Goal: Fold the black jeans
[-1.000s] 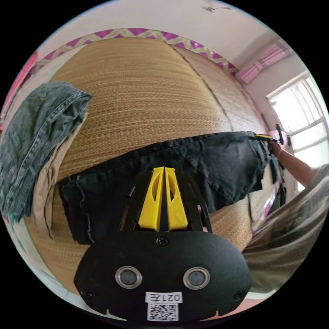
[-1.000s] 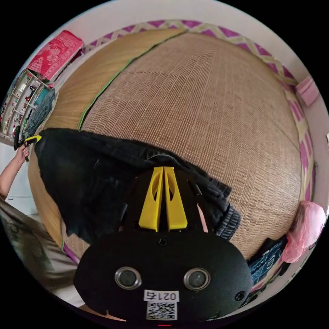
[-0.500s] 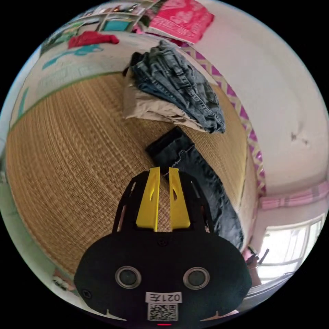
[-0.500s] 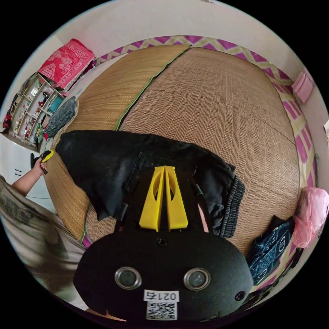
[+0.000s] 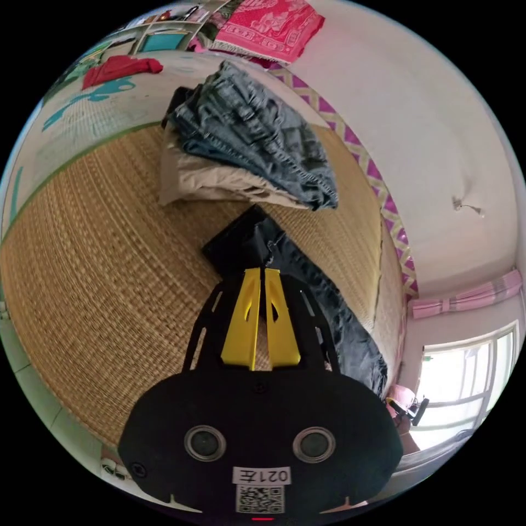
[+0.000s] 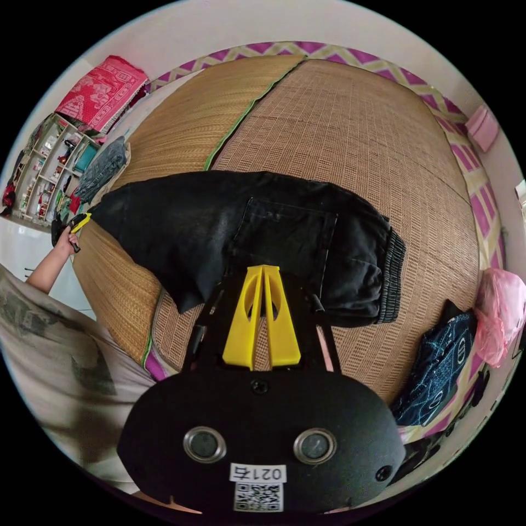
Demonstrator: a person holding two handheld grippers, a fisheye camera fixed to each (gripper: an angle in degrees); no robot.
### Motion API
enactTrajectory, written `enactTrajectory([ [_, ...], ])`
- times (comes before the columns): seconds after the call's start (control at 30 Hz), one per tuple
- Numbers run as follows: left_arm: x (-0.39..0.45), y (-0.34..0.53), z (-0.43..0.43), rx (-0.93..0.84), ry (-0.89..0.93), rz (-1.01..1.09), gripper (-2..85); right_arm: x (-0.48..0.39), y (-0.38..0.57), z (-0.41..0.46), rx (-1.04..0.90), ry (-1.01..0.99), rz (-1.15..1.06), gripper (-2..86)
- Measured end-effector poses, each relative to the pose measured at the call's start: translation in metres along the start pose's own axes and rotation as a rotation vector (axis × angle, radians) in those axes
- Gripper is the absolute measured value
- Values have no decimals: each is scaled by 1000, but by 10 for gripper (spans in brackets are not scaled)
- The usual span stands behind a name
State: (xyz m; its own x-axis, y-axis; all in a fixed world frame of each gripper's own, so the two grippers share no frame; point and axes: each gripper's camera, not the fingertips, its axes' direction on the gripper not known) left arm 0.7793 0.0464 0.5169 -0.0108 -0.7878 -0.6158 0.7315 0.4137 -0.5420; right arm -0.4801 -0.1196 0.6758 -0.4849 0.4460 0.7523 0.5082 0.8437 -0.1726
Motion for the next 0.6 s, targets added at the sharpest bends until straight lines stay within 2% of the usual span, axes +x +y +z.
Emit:
enactTrajectory([
  [0.13,9,-14,-12,20,4,65,-9,-3,-3,-2,-12,-6,0,-7],
  [0.27,-33,-18,19,-69,-30,-11,-8,-7,-10,-2,-21,-11,-13,-7],
  [0.37,-69,-9,39,-150,37,-116,-4,-11,-13,-4,-25,-1,-34,-7],
  [0.47,-93,0,31,-117,165,-210,15,-13,-13,-6,-32,3,-43,-7],
  [0.6,-111,16,10,-39,239,-311,55,-8,-9,-4,-43,-11,-26,-7],
])
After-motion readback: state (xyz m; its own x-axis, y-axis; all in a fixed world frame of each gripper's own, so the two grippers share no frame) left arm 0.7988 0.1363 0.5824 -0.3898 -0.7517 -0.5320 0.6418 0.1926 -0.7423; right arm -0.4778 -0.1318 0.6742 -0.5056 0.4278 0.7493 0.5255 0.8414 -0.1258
